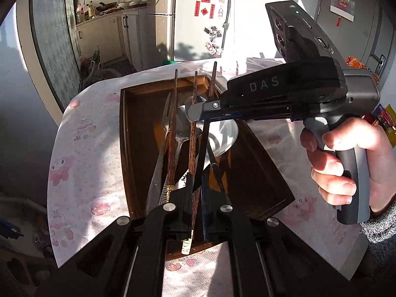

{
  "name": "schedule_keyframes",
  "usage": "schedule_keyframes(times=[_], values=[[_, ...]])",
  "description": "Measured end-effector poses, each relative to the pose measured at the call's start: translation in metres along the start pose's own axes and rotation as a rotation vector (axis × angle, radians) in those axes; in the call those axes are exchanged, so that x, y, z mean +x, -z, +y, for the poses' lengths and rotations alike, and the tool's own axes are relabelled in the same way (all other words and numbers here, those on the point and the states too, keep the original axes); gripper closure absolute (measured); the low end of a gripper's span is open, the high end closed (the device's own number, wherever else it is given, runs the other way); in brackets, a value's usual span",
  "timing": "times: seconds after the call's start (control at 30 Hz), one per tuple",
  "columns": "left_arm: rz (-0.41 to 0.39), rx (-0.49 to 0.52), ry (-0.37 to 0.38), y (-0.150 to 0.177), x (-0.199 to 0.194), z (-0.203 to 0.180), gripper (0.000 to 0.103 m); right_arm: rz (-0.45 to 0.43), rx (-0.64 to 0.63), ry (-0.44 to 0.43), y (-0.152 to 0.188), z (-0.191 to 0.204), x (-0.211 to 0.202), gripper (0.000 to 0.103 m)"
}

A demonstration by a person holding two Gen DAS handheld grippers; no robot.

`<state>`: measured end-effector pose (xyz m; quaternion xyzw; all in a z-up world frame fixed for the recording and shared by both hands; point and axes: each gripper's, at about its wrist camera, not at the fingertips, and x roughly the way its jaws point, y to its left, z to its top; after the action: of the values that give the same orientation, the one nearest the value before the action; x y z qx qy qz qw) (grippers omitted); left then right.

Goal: Organize utensils
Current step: 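Carry the third chopstick into the tray and open the right tool, then grasp a fourth dark chopstick beside the cake server with the right tool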

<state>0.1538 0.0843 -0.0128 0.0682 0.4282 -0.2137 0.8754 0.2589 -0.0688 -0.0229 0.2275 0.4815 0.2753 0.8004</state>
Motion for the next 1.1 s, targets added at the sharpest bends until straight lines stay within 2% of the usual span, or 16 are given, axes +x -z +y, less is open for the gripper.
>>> schedule_keyframes(times=[0.1,0.17,0.23,0.33,0.37,0.43,0.47,0.5,0.6,0.67,0.8,0.9,1.0,1.1], values=[[0.006,-0.005,-0.027,0.003,0.008,0.009,0.096,0.019,-0.009,-0.005,0.004,0.001,0.001,0.086],[0.007,-0.01,-0.017,0.004,0.009,0.013,0.096,0.006,-0.037,0.004,0.01,0.003,-0.01,0.079],[0.009,-0.015,-0.02,0.003,0.012,0.014,0.096,-0.029,-0.061,0.013,0.014,0.0,-0.029,0.064],[0.018,-0.001,-0.049,0.001,0.017,0.012,0.096,-0.083,-0.071,0.03,0.016,-0.013,-0.062,0.058],[0.014,0.023,-0.081,0.001,0.016,0.009,0.092,-0.1,-0.067,0.034,0.016,-0.019,-0.074,0.056],[-0.015,0.057,-0.118,-0.001,0.012,0.004,0.073,-0.134,-0.062,0.052,0.016,-0.032,-0.097,0.054],[-0.025,0.067,-0.102,-0.003,0.008,0.0,0.056,-0.152,-0.058,0.065,0.017,-0.041,-0.11,0.053],[-0.033,0.076,-0.082,-0.006,0.004,-0.005,0.046,-0.169,-0.049,0.074,0.017,-0.05,-0.121,0.052],[-0.055,0.119,-0.09,-0.017,-0.002,-0.027,0.038,-0.206,-0.005,0.077,0.021,-0.077,-0.148,0.052],[-0.057,0.163,-0.047,-0.026,0.002,-0.049,0.033,-0.226,0.025,0.071,0.024,-0.095,-0.162,0.052],[-0.026,0.268,0.028,-0.043,0.029,-0.105,0.033,-0.251,0.066,0.06,0.028,-0.124,-0.181,0.052],[0.013,0.296,0.088,-0.059,0.059,-0.137,0.033,-0.264,0.09,0.046,0.029,-0.142,-0.19,0.052],[0.051,0.337,0.072,-0.074,0.09,-0.158,0.033,-0.269,0.106,0.039,0.03,-0.16,-0.196,0.052],[0.092,0.333,0.043,-0.09,0.119,-0.159,0.033,-0.267,0.119,0.035,0.029,-0.175,-0.198,0.052]])
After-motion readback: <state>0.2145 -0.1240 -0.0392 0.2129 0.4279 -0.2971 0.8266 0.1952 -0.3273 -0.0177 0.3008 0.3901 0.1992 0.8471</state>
